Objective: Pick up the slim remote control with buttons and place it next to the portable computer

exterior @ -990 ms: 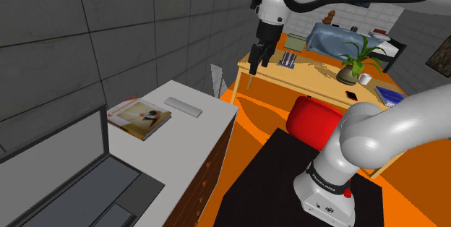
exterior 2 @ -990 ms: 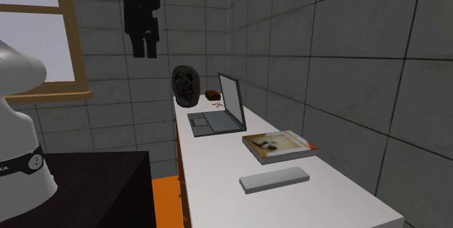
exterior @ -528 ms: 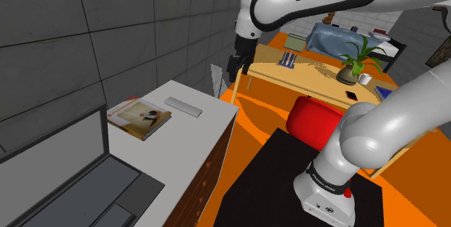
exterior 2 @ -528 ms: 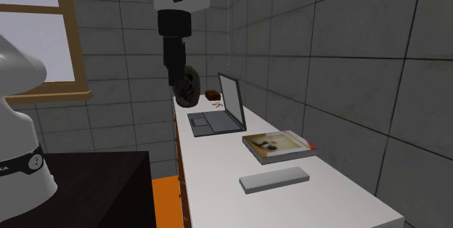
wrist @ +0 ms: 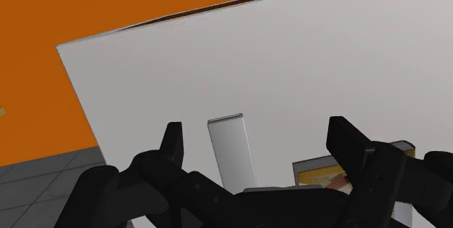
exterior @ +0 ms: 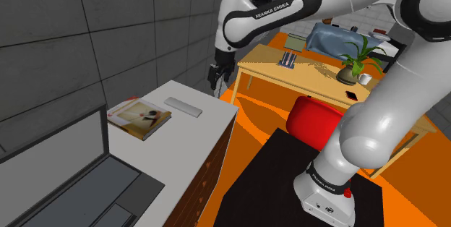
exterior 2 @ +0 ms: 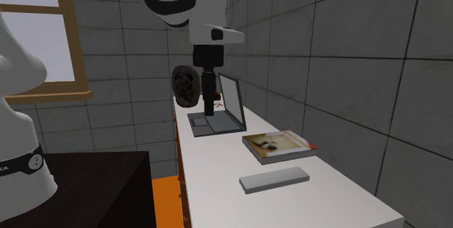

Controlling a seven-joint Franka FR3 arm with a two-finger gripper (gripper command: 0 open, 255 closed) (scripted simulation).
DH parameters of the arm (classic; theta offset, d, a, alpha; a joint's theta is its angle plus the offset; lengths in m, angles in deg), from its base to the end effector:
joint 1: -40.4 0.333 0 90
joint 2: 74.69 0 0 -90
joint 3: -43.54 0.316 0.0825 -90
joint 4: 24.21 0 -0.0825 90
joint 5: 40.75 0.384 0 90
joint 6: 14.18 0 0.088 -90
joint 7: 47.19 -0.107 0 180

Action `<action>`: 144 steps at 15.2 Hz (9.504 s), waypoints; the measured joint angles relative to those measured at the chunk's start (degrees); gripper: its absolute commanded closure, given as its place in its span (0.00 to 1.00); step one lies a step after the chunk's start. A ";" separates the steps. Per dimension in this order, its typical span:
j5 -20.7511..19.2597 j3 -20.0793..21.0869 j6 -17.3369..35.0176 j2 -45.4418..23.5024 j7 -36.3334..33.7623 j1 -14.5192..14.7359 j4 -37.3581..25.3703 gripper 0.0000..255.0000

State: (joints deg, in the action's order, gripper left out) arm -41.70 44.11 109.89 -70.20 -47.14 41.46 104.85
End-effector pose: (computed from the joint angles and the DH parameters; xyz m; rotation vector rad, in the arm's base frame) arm 0.5074 0.0138 0.3968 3.1264 0.0604 -0.0133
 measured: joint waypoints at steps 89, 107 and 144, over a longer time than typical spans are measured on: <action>1.46 0.79 -12.72 -34.07 1.10 -0.02 -47.19 1.00; 1.43 0.83 -26.26 -32.95 0.83 0.07 -59.61 1.00; 0.45 9.14 -7.55 -13.65 -22.04 14.31 -21.89 1.00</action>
State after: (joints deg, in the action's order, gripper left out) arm -41.24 53.25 102.33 -83.85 -69.18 55.77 82.96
